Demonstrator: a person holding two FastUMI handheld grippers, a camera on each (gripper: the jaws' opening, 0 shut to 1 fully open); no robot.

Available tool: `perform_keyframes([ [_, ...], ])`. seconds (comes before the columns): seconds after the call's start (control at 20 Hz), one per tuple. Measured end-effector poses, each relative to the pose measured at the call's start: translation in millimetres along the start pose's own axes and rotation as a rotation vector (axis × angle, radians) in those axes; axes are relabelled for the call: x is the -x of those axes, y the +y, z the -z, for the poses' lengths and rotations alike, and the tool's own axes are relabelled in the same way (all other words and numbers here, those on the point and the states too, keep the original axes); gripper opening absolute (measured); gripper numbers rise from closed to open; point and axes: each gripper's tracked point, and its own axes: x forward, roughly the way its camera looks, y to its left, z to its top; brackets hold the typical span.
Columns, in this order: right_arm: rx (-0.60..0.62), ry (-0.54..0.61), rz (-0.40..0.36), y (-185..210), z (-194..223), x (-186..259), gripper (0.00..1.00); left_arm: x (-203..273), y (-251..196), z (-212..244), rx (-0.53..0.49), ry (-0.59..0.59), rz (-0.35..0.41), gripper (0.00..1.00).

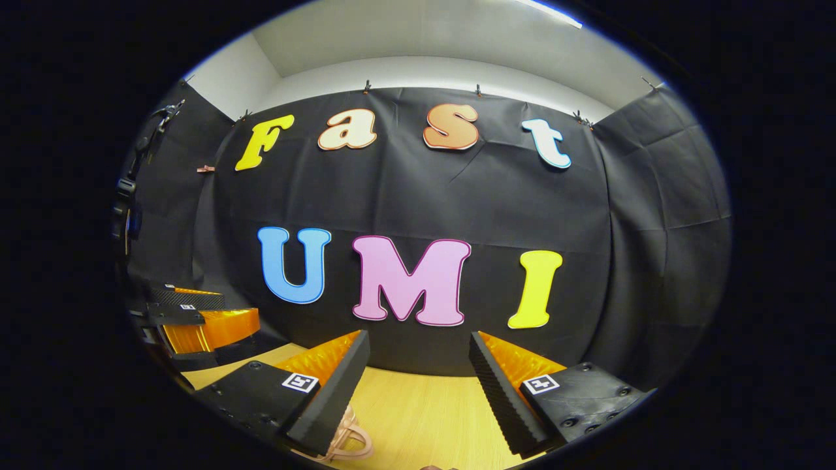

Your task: First open the suitcase, pack the skin care products into it, and then close the suitcase.

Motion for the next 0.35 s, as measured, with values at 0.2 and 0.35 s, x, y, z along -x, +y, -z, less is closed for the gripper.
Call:
perform_keyframes([
  [0.2, -0.007, 0.000, -0.003, -2.7, 1.1, 2.2, 0.97, 3.3, -3.8, -3.4, -0.006, -0.005, -0.002, 0.96],
  [0.35, -0.008, -0.001, 0.008, -7.8, 0.1, 4.7, 0.97, 6.2, -5.1, -8.1, -0.019, -0.021, -0.005, 0.96],
])
